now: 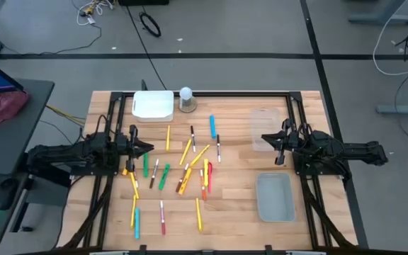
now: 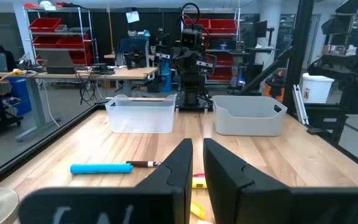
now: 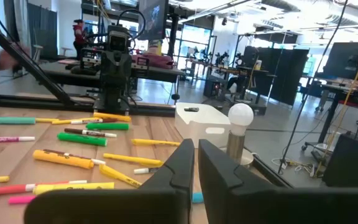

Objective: Pick & Place Markers

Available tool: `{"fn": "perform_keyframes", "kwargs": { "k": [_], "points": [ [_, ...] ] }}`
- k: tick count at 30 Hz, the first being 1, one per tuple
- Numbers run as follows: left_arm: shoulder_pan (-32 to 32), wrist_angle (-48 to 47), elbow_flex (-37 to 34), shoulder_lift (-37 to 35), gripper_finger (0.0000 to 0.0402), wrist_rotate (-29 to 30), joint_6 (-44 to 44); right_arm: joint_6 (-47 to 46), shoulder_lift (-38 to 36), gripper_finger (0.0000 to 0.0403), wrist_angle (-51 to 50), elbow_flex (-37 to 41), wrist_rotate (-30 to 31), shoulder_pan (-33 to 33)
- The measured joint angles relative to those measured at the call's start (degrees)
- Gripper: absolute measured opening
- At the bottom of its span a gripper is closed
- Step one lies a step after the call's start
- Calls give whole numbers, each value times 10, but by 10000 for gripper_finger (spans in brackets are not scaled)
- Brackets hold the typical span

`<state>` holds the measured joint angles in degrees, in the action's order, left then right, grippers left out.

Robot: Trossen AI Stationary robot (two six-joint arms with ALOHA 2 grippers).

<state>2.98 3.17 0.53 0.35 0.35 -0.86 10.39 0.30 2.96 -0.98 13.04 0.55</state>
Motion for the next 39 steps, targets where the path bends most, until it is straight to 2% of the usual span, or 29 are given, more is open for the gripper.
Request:
{"fn": "perform_keyframes", "kwargs": {
  "k": [34,37,39],
  "points": [
    [0,0,0,0,44,0,0,-5,0,27,9,0,-1,0],
    [0,0,0,0,44,0,0,-128,0,27,48,0,-18,0],
    [0,0,0,0,44,0,0,-186,1,27,94,0,-6,1]
  ]
}}
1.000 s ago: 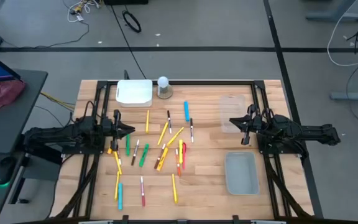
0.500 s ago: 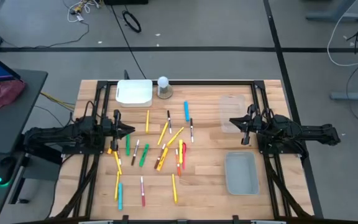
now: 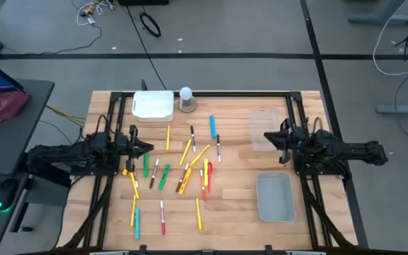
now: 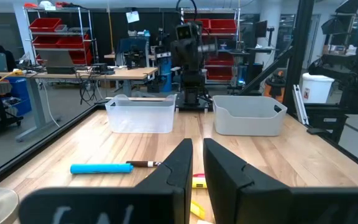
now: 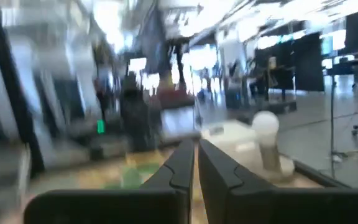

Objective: Pick & Place Markers
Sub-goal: Put the brown marker pen into the gray bin

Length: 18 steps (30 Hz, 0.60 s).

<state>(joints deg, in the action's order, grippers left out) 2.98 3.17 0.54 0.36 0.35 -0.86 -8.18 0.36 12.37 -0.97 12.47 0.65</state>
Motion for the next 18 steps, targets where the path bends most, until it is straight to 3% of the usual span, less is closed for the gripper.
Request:
{"fn": "perform_keyframes", "kwargs": {
  "k": [2,6,9,13,18],
  "points": [
    [0,0,0,0,44,0,0,-44,7,27,56,0,-11,0],
    [0,0,0,0,44,0,0,-66,57,27,183,-1,-109,-14],
    [0,0,0,0,44,0,0,-68,134,27,247,0,-84,-31],
    [0,0,0,0,44,0,0,-73,271,27,325,-3,0,-44],
    [0,0,0,0,44,0,0,-92,431,28,299,-80,19,-44]
  ]
}}
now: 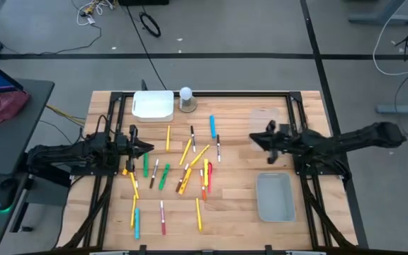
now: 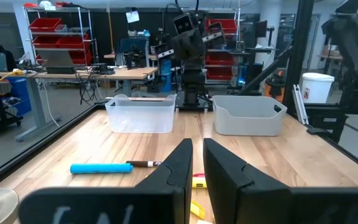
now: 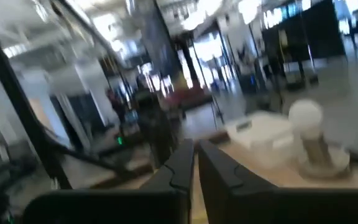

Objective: Pick & Place Markers
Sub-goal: Put the brown marker pen into the gray bin

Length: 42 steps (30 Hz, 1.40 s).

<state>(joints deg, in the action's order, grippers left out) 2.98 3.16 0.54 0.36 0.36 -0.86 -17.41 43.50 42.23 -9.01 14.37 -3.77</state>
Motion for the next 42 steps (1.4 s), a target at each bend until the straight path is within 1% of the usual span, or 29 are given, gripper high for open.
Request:
{"fn": "perform_keyframes", "kwargs": {
  "k": [3,6,9,13,17,20,23,26,30,34,42],
  "points": [
    [0,0,0,0,44,0,0,3,83,37,-85,-72,-9,0],
    [0,0,0,0,44,0,0,16,156,64,-197,-154,-13,0],
    [0,0,0,0,44,0,0,22,226,104,-305,-232,-10,0],
    [0,0,0,0,44,0,1,8,306,166,-414,-334,29,5],
    [0,0,0,0,44,0,1,-41,385,219,-523,-420,32,22],
    [0,0,0,0,44,0,-14,-110,440,243,-566,-464,32,27],
    [1,0,0,0,44,0,-28,-177,491,248,-596,-485,53,27],
    [1,1,0,0,44,0,-38,-223,531,240,-591,-487,73,27],
    [1,0,0,0,44,0,-98,-266,576,226,-589,-487,92,27],
    [1,0,0,0,44,0,-151,-287,611,214,-582,-487,95,27],
    [1,0,0,0,44,0,-151,-301,664,194,-550,-488,125,28]
  ]
}}
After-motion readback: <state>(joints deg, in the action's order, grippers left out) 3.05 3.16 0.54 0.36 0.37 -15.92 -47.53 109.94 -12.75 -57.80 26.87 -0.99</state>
